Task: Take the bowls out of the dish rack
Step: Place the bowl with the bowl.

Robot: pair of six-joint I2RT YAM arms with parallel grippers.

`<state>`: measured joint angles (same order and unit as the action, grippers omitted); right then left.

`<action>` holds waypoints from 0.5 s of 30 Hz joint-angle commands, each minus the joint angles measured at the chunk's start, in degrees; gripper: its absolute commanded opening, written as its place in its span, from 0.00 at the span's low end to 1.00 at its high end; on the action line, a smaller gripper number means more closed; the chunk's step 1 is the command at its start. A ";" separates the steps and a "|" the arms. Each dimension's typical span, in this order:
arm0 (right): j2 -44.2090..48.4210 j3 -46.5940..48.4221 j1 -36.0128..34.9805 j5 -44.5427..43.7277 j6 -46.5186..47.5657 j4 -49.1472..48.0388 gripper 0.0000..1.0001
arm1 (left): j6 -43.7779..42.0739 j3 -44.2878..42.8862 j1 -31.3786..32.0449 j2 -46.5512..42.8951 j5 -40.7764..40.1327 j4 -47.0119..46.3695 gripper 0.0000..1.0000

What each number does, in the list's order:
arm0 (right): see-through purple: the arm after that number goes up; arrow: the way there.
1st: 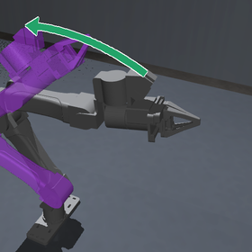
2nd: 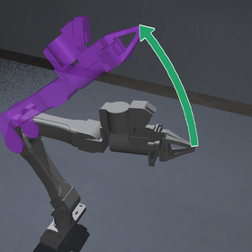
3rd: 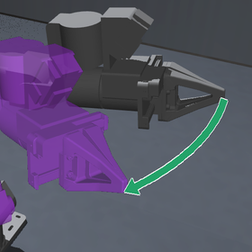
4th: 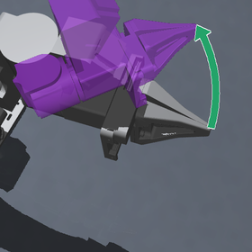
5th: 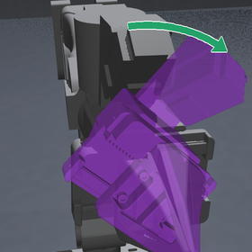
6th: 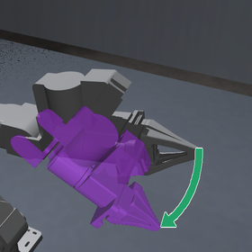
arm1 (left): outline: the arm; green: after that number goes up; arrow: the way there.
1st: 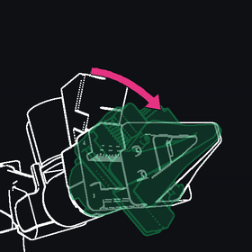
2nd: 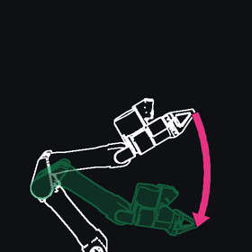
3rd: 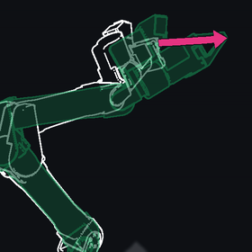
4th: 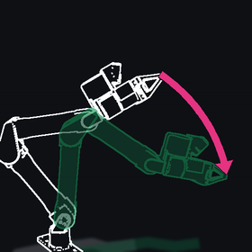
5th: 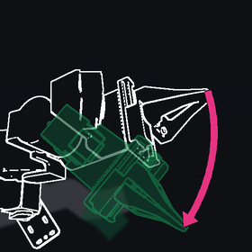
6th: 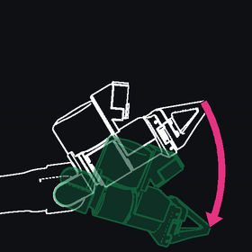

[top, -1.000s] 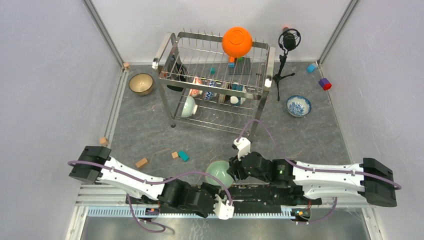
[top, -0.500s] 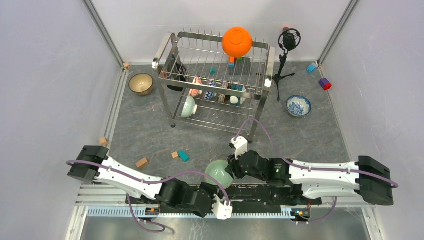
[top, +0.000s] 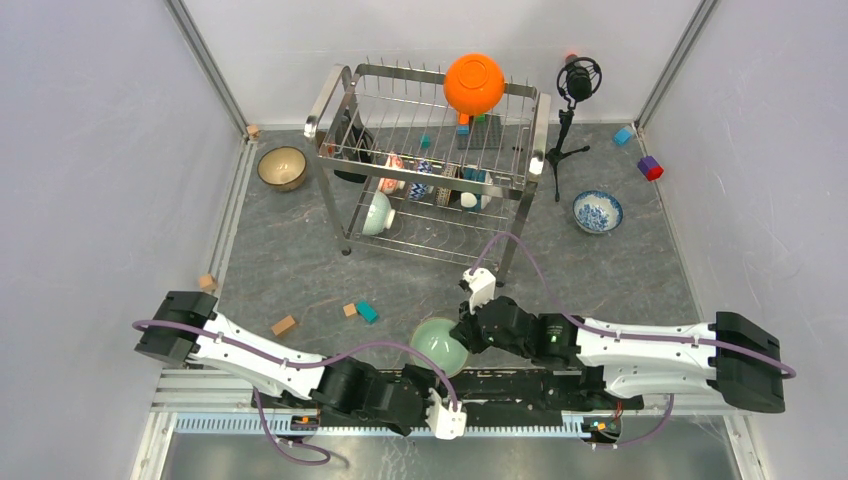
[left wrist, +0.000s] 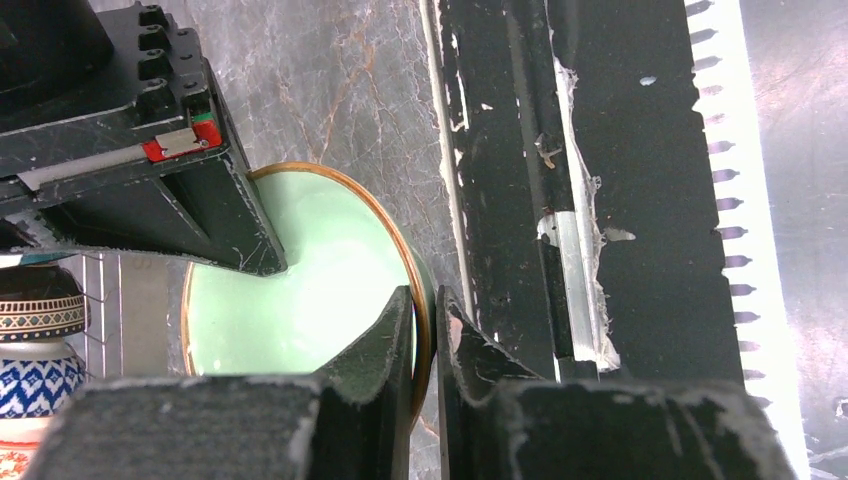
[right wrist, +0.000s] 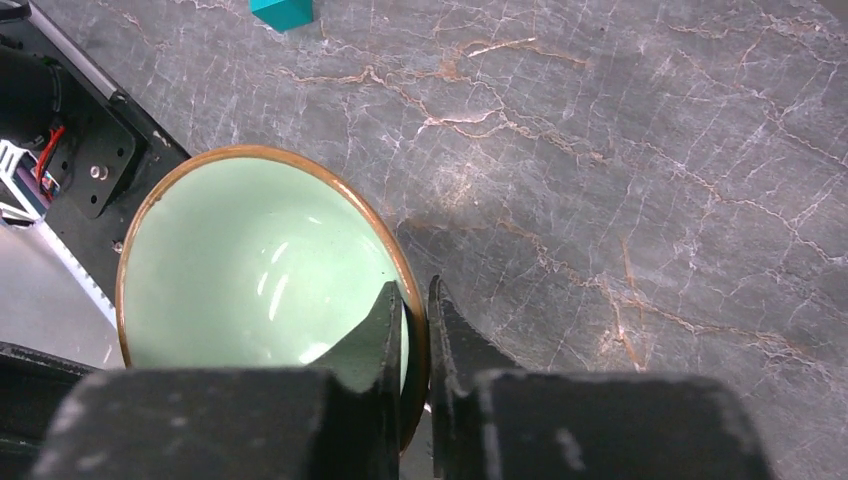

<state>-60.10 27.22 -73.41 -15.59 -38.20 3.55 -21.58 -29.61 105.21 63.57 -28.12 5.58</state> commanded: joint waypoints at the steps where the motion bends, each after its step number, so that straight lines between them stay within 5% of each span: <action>1: 0.07 1.89 0.19 0.21 0.65 0.10 0.03 | -2.25 -0.80 0.42 -0.83 -3.57 -4.35 0.02; 7: 1.18 1.35 0.29 -0.31 0.10 -0.12 0.00 | -2.06 -0.98 0.44 -0.50 -4.49 -4.84 0.02; 15: 3.62 0.47 0.28 -0.88 -0.33 -0.10 0.00 | -1.29 0.22 0.52 -1.43 -6.32 -7.81 0.17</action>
<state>-58.61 27.31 -72.99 -15.77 -38.68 3.97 -21.61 -29.61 105.54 63.59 -29.45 3.68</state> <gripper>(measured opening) 0.066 0.164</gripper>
